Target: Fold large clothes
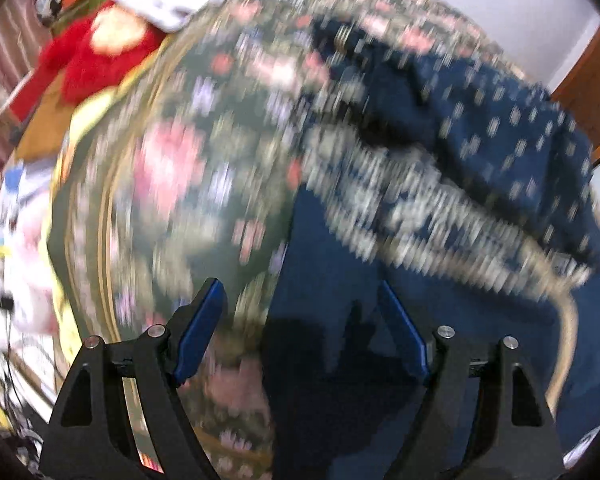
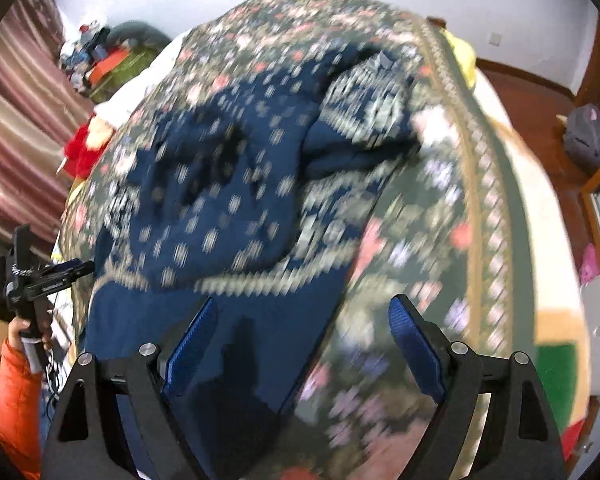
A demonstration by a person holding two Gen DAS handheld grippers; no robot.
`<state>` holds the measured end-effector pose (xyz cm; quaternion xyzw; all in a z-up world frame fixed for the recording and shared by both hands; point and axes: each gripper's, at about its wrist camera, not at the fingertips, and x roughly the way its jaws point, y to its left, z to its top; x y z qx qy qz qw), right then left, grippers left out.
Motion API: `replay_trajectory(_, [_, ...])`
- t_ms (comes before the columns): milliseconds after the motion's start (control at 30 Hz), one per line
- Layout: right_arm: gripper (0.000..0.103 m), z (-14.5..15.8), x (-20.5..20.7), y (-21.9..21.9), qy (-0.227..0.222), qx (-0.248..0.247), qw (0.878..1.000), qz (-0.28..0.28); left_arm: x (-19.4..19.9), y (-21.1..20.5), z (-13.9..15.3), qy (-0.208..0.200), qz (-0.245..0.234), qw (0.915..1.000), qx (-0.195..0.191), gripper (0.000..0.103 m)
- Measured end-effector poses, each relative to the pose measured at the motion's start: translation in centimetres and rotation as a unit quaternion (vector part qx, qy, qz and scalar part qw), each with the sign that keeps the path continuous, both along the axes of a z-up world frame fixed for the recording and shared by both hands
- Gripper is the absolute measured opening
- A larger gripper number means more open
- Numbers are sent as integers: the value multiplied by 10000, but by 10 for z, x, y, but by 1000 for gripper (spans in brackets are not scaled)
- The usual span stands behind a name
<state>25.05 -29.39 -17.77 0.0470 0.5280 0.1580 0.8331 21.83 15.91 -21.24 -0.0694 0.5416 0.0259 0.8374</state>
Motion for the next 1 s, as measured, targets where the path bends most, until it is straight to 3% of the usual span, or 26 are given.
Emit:
replay_trajectory(167, [86, 12, 59, -14, -167, 81, 9993, -311, 65, -5, 24, -395, -55, 9991, -166, 81])
replay_trajectory(300, [86, 4, 109, -19, -122, 83, 9988, -473, 128, 6, 14, -326, 188, 9989, -281, 82])
replay_trajectory(400, [86, -10, 150, -22, -36, 49, 9981, -609, 173, 21, -8, -60, 473, 9952, -850, 82])
replay_trajectory(500, [86, -32, 188, -25, 227, 129, 9973, -685, 200, 25, -31, 216, 463, 9895, -1351, 82])
replay_trajectory(567, [74, -43, 204, -22, 350, 247, 9971, -634, 208, 21, -41, 321, 358, 9880, -1465, 82])
replay_trajectory(700, [52, -62, 228, -6, 496, 567, 9964, -400, 226, 1, -43, 173, -49, 9946, -1022, 81])
replay_trajectory(733, [45, -64, 231, -2, 435, 527, 9969, -387, 232, -6, -43, 144, -157, 9965, -807, 78])
replay_trajectory(767, [34, -65, 235, 3, 356, 430, 9977, -378, 234, -10, -44, 118, -229, 9978, -611, 63])
replay_trajectory(800, [30, -65, 238, 8, 278, 350, 9983, -360, 237, -17, -43, 76, -351, 9989, -312, 51])
replay_trajectory(833, [23, -66, 239, 11, 220, 322, 9986, -360, 238, -20, -43, 56, -413, 9990, -190, 29])
replay_trajectory(867, [18, -65, 243, 14, 141, 343, 9987, -348, 240, -24, -42, 31, -479, 9988, -70, 16])
replay_trajectory(1000, [12, -53, 265, 29, -98, 130, 9996, -237, 235, -39, -8, -618, -787, 9933, 570, 13])
